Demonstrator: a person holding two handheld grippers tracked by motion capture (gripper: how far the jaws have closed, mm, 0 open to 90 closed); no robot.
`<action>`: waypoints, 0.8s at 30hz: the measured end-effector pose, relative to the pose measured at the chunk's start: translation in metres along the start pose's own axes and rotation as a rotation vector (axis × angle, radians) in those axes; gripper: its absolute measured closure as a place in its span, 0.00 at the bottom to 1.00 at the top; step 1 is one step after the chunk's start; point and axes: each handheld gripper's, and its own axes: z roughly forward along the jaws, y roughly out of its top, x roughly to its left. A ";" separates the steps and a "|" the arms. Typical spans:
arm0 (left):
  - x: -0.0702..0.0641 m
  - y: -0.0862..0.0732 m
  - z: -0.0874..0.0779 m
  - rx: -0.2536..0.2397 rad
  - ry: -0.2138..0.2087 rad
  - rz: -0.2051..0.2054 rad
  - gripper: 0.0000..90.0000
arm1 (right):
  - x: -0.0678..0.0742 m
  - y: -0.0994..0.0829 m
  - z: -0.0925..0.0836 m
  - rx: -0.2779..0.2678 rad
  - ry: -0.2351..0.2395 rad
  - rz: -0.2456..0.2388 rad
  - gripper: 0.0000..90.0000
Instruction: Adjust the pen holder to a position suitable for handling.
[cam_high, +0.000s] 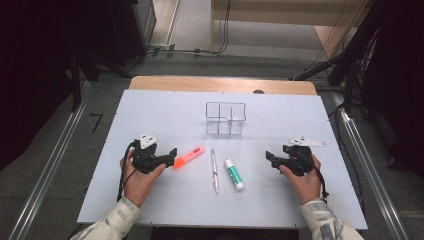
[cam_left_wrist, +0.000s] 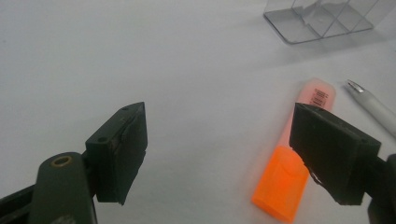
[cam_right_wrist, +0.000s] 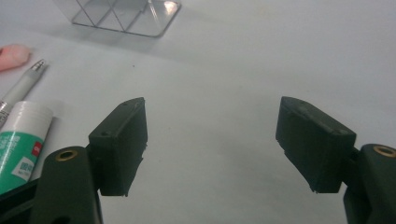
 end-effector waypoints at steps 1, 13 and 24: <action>-0.001 -0.001 -0.002 -0.001 -0.001 0.001 0.22 | -0.001 -0.001 -0.002 0.002 -0.003 0.006 0.26; -0.014 -0.007 -0.008 0.008 -0.021 0.035 0.23 | -0.001 -0.003 -0.005 -0.003 -0.020 -0.017 0.26; -0.023 -0.008 -0.008 0.018 -0.051 0.042 0.25 | -0.003 -0.003 -0.005 -0.005 -0.028 -0.015 0.25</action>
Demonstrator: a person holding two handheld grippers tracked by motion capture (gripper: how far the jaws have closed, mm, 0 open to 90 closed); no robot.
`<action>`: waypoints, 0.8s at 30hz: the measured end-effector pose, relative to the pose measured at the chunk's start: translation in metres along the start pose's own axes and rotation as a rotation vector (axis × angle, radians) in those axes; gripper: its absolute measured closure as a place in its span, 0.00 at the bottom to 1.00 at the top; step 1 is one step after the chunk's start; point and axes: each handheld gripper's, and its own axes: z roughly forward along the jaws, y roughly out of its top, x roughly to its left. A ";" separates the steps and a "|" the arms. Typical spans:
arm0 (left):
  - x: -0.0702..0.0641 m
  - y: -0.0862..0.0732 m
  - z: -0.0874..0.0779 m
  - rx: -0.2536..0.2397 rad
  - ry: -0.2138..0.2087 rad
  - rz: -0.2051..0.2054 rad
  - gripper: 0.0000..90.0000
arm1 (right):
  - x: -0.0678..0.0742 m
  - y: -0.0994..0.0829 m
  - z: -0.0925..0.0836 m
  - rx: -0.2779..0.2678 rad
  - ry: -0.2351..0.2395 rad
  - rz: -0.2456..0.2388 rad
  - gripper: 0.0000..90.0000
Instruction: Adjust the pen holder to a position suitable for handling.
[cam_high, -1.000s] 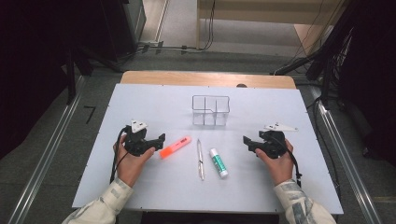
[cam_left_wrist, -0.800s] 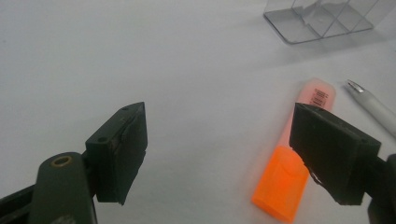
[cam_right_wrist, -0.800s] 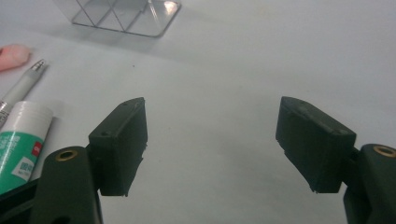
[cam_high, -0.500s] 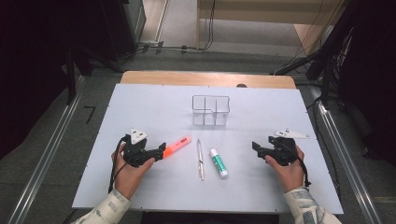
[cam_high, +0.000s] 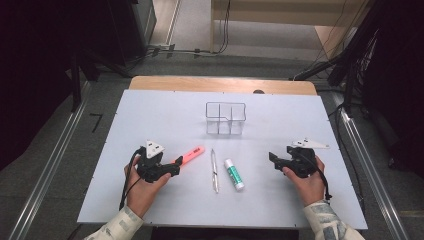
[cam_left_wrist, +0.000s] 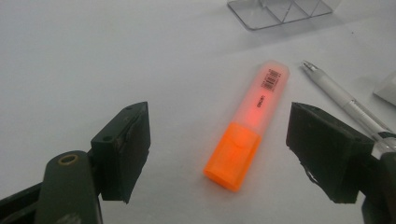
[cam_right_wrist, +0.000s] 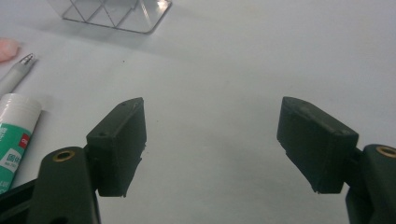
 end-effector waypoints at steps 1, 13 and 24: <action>-0.001 0.000 0.000 0.000 -0.002 -0.003 0.25 | 0.000 0.000 0.000 -0.002 -0.003 0.002 0.24; -0.011 -0.001 0.001 -0.005 -0.010 0.021 0.26 | 0.001 0.000 0.000 0.000 0.002 -0.003 0.24; -0.019 -0.001 0.003 -0.002 -0.018 0.048 0.27 | 0.003 0.000 0.001 -0.002 0.003 -0.004 0.24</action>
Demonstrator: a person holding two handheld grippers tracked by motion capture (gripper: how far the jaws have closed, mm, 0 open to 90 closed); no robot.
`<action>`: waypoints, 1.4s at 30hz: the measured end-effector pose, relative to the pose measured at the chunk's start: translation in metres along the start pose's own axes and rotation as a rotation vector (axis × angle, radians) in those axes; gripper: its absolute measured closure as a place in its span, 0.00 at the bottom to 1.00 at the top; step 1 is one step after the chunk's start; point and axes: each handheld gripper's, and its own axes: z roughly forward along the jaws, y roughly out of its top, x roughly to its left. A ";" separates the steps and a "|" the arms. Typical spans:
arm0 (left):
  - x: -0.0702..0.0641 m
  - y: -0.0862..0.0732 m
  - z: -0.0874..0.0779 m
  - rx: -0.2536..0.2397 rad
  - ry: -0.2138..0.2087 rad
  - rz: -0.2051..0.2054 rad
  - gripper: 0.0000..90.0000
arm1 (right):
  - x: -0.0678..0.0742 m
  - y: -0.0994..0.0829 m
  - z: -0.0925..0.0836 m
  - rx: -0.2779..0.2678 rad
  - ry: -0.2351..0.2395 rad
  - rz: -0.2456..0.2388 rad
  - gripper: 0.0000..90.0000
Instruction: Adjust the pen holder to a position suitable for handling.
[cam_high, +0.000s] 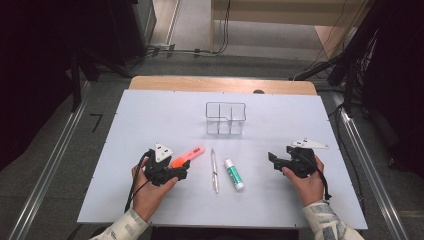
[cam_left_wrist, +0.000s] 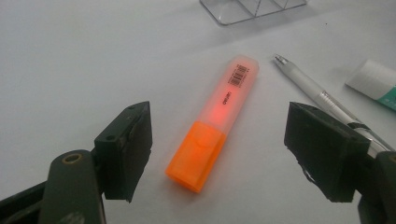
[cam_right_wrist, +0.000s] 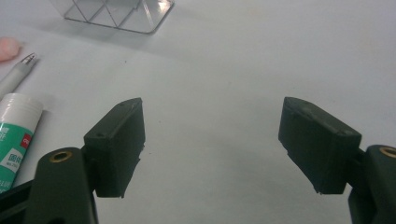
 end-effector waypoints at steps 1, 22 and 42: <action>0.000 0.000 0.000 0.001 0.000 0.001 0.27 | 0.000 0.000 0.000 0.000 0.001 0.000 0.24; 0.006 0.000 0.001 -0.002 0.005 -0.016 0.27 | 0.023 0.005 0.007 -0.011 0.032 -0.035 0.24; 0.018 0.000 -0.001 -0.011 0.025 -0.051 0.26 | 0.065 0.017 0.022 -0.020 0.085 -0.101 0.24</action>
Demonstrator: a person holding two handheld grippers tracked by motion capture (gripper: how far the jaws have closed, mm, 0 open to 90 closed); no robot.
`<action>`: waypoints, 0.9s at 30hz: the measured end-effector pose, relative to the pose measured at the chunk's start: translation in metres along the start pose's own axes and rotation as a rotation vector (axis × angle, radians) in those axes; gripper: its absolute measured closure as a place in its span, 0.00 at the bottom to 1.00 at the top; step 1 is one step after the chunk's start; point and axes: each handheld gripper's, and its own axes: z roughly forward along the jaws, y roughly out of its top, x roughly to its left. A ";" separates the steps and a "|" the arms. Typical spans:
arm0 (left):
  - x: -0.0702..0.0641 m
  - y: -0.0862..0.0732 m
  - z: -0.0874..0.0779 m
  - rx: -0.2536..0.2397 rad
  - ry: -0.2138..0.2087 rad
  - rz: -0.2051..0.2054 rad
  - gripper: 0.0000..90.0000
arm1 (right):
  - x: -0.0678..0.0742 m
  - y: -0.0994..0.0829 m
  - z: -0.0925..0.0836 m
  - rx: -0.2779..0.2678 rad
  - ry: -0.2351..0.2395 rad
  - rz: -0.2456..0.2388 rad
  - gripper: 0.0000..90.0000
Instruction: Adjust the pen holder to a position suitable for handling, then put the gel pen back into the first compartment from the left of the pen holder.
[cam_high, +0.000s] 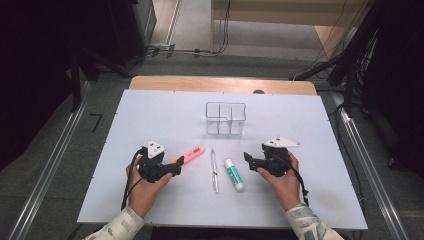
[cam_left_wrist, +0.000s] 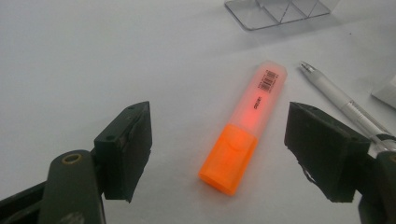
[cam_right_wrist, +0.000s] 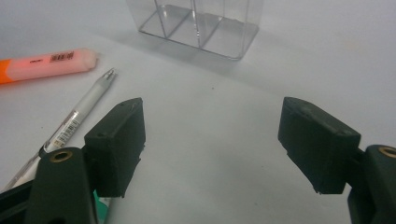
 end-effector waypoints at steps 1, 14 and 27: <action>0.000 0.000 0.000 0.000 0.001 0.001 0.26 | 0.002 0.001 0.001 0.000 0.004 0.000 0.24; 0.005 0.001 -0.002 -0.018 0.012 -0.018 0.26 | 0.018 0.008 0.006 -0.011 0.018 -0.028 0.24; 0.010 0.002 -0.004 -0.026 0.024 -0.030 0.26 | 0.023 0.010 0.007 -0.013 0.025 -0.034 0.24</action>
